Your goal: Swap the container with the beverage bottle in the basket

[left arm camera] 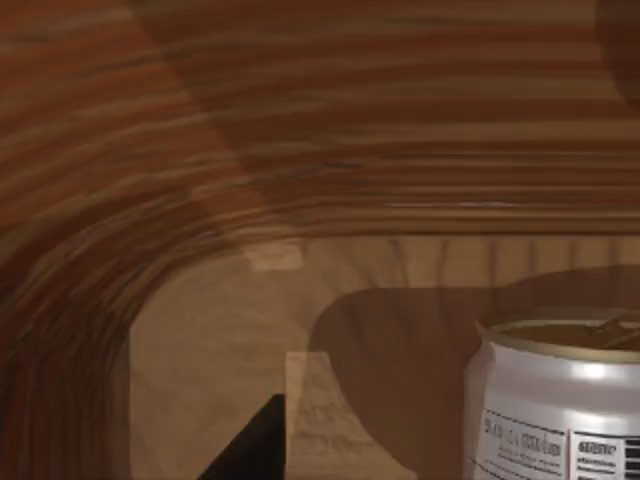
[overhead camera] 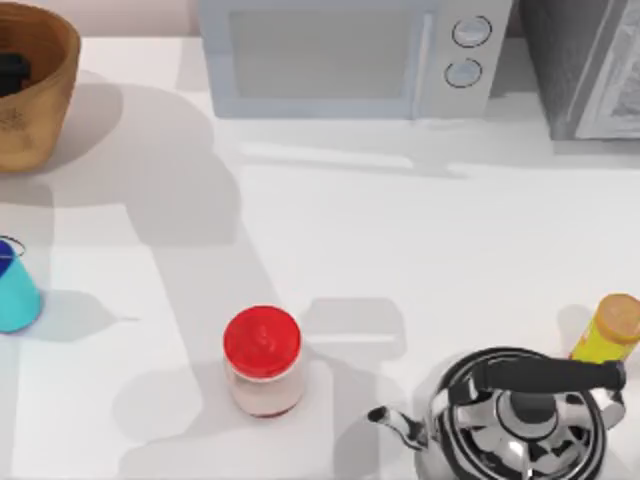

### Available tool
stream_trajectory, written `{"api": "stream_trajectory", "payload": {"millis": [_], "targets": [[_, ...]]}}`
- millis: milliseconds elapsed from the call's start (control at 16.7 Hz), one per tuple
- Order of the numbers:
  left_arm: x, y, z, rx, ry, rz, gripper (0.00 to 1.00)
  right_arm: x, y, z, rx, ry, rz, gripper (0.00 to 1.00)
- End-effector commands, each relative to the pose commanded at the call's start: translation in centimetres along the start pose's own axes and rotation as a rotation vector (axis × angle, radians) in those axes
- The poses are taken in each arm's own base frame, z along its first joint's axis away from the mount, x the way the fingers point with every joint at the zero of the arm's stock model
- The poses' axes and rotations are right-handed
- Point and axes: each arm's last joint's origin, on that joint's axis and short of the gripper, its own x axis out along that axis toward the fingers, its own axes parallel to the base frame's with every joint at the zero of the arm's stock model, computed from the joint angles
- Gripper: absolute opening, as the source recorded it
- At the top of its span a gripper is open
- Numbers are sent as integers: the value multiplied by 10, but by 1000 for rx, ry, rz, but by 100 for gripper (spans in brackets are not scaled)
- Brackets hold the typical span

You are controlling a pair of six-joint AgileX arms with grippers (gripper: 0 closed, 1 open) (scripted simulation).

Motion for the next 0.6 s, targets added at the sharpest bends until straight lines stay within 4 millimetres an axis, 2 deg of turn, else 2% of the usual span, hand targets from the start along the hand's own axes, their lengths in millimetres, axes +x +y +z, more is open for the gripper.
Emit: {"api": "stream_trajectory", "payload": {"millis": [480,600], "targets": [[0,0,0,0,0,0,2,0,0,0,0,0,0,100],[0,0,0,0,0,0,0,0,0,0,0,0,0,100]]}}
